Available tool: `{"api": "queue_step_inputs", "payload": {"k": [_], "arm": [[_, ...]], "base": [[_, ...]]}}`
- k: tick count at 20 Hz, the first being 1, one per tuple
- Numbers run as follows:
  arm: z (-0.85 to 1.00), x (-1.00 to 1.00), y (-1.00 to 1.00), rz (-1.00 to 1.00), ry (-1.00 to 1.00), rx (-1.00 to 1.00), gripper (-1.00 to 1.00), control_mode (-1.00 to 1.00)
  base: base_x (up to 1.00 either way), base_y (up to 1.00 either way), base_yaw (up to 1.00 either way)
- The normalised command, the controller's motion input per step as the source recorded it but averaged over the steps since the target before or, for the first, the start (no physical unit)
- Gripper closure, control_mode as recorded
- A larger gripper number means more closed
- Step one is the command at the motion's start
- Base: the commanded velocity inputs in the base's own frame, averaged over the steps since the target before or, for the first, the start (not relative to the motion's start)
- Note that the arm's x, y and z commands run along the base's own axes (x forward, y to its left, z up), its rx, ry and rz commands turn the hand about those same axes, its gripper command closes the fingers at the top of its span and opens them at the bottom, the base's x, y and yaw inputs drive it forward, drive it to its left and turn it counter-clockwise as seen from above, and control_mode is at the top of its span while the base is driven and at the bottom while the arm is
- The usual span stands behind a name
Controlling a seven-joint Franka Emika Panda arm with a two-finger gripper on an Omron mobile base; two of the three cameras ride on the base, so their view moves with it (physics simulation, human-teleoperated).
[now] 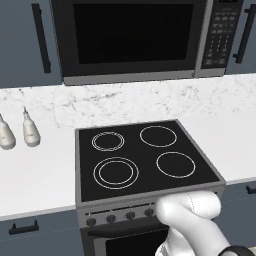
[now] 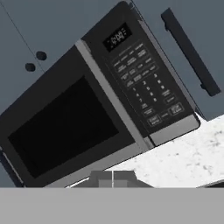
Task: Open the microwave, place the bowl with waffle inside the microwave, then close the microwave door and turn it on.
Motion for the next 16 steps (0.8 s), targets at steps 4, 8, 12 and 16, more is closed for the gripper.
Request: {"api": "queue_step_inputs", "payload": {"k": [4, 8, 12, 16], "arm": [[-0.04, 0.18, 0.1, -0.04, -0.11, -0.26, 1.0, -1.0], [0.0, 0.02, 0.0, -0.01, -0.16, -0.26, 1.0, -1.0], [0.0, 0.0, 0.0, -0.01, -0.03, -0.29, 1.0, -1.0], [0.06, 0.02, 0.0, -0.01, 0.0, -0.28, 1.0, -1.0]], "base": [[0.0, 0.0, 0.0], [0.0, 0.0, 0.0], [0.0, 0.0, 0.0], [0.0, 0.0, 0.0]]}}
